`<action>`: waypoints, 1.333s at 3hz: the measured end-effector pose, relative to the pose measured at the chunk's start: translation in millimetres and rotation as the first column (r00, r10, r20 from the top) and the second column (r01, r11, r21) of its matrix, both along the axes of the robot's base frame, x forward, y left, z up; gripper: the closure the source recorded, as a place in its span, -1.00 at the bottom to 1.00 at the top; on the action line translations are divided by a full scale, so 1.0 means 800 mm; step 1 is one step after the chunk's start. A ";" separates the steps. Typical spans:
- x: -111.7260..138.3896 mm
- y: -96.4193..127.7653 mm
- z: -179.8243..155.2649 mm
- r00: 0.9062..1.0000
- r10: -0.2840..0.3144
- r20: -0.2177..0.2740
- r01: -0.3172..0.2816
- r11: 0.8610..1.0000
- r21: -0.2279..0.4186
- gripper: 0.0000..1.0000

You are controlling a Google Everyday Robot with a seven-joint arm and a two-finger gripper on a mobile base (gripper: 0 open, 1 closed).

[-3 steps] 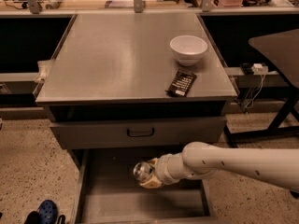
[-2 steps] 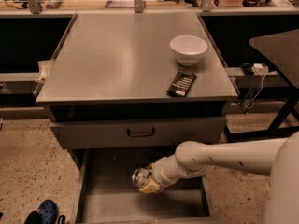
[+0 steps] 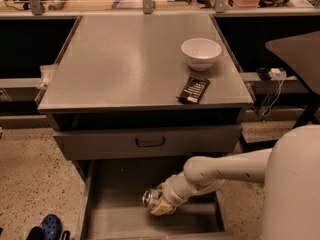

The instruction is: Place 7up can into middle drawer

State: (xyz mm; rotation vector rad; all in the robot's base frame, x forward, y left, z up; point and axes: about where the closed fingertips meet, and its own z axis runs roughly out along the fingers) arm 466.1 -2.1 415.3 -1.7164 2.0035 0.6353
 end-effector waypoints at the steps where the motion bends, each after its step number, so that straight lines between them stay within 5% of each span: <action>1: -0.009 -0.009 -0.016 1.000 0.003 -0.023 -0.002 1.000 0.031 0.21; 3: -0.010 -0.011 -0.019 1.000 0.002 -0.026 -0.002 0.999 0.034 -0.73; 4: -0.010 -0.011 -0.019 1.000 0.003 -0.026 -0.002 0.999 0.034 -1.00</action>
Offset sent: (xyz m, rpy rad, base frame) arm -0.0068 -0.0071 -0.0128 0.0302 0.0228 0.0026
